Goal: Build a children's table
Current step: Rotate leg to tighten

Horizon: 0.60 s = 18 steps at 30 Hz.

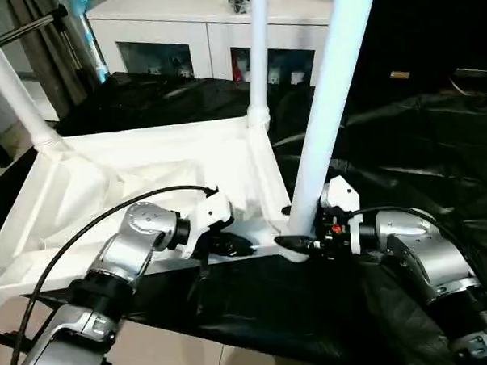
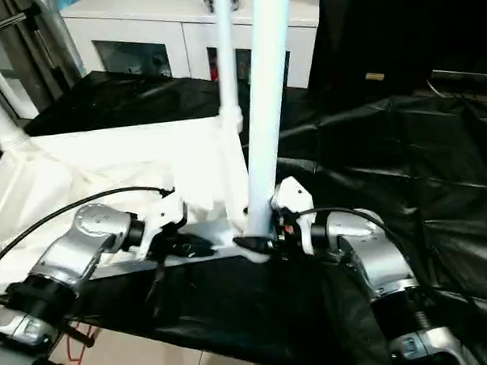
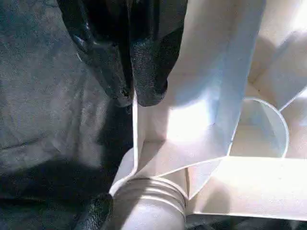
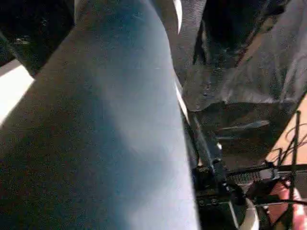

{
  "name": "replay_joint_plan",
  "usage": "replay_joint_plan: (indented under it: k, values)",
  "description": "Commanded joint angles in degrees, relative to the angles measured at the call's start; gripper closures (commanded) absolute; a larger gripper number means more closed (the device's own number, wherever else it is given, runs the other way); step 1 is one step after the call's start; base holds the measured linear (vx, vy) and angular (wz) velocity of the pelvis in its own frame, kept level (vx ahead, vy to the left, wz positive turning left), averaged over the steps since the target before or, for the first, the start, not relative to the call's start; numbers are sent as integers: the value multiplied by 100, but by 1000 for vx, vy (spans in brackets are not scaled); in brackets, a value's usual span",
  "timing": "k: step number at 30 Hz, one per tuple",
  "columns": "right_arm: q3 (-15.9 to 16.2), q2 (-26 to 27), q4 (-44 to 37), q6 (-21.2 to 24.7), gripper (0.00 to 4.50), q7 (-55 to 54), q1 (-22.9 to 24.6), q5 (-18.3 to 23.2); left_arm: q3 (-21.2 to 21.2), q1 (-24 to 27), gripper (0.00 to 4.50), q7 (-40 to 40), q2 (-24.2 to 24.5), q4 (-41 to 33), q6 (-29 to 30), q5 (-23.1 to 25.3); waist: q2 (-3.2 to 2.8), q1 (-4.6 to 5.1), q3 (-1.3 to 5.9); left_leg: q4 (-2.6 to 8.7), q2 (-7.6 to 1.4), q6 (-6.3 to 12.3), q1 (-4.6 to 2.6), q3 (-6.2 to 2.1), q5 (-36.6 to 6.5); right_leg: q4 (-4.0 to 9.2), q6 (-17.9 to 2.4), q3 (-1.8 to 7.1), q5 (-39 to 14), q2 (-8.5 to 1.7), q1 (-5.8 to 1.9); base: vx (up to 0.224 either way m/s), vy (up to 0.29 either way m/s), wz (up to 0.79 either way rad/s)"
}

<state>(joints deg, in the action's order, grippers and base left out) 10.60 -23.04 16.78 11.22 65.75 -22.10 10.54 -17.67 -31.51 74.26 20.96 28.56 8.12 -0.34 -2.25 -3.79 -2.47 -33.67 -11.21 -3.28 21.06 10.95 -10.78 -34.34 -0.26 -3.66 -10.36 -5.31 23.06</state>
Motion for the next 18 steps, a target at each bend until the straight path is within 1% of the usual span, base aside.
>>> replay_joint_plan:
  k: [1,3,4,5,6,7,9,10,11,12,13,14,15,16,17,18]
  values:
    - [302,50,-179,119,163,295,80,70,-99,-28,450,78,-24,-165,-14,-40,49,-6,341,398,-207,286,-54,-67,-1189,369,-1404,229,-1014,-282,-287,0,0,0]
    - [320,41,-231,195,180,344,79,98,-119,-30,450,136,15,-187,7,-53,46,-9,344,395,-207,322,-52,-63,-1091,357,-1434,225,-886,-275,-286,0,0,0]
    - [355,46,-257,248,187,385,68,105,-145,-42,450,178,61,-165,-4,-46,74,-8,349,387,-204,332,-50,-59,-1053,352,-1437,225,-845,-273,-288,0,0,0]
    - [392,44,-240,234,195,410,64,80,-141,-42,450,162,66,-149,-13,-46,28,-19,348,384,-200,339,-49,-61,-1021,344,-1454,222,-820,-277,-284,0,0,0]
    - [425,41,-212,204,204,421,66,44,-132,-32,450,142,60,-150,-2,-57,9,-18,351,382,-201,329,-53,-61,-1037,347,-1458,220,-817,-277,-282,0,0,0]
    - [425,41,-212,204,215,421,66,44,-132,-32,450,142,60,-150,-2,-57,31,-14,345,387,-200,315,-52,-58,-1088,356,-1458,219,-839,-272,-282,0,0,0]
    - [448,22,-205,206,221,446,84,45,-132,-6,450,121,33,-168,12,-56,27,-22,340,395,-202,276,-58,-61,-1161,366,-1444,222,-941,-280,-284,0,0,0]
    - [446,20,-208,211,233,446,91,52,-136,1,450,116,23,-173,17,-53,28,-26,341,395,-203,261,-61,-61,-1186,371,-1433,223,-977,-283,-281,0,0,0]
    - [456,39,-272,262,240,413,158,81,-150,32,450,54,-33,-186,46,-41,16,-24,339,398,-202,238,-63,-60,-1219,377,-1418,226,-1001,-276,-282,0,0,0]
    - [461,48,-308,275,240,399,189,80,-152,44,450,26,-52,-195,61,-38,32,-31,343,394,-201,237,-66,-62,-1211,375,-1413,225,-988,-276,-284,0,0,0]
    - [461,48,-308,275,244,399,189,80,-152,44,450,26,-52,-195,61,-38,28,-41,347,395,-204,246,-63,-66,-1169,364,-1408,227,-946,-278,-289,0,0,0]
    - [453,66,-348,332,246,377,217,103,-150,51,450,12,-71,-213,92,-48,51,-49,352,391,-204,265,-63,-64,-1119,354,-1406,227,-899,-276,-291,0,0,0]
    - [436,112,-409,416,246,339,276,152,-114,50,450,-87,-143,-220,163,-69,59,-48,349,391,-202,277,-61,-59,-1101,357,-1405,229,-896,-273,-289,0,0,0]
    - [431,129,-422,429,248,322,293,164,-100,46,450,-130,-169,-213,175,-71,54,-55,345,387,-201,284,-61,-56,-1089,360,-1400,231,-905,-274,-285,0,0,0]
    - [409,185,-425,435,249,249,335,177,-66,39,450,-244,-233,-197,227,-74,22,-67,345,388,-205,271,-72,-52,-1133,379,-1380,233,-984,-277,-274,0,0,0]
    - [380,263,-402,437,249,127,374,176,-40,24,450,-387,-311,-165,291,-60,21,-74,341,388,-202,256,-74,-53,-1155,378,-1382,232,-1007,-276,-269,0,0,0]
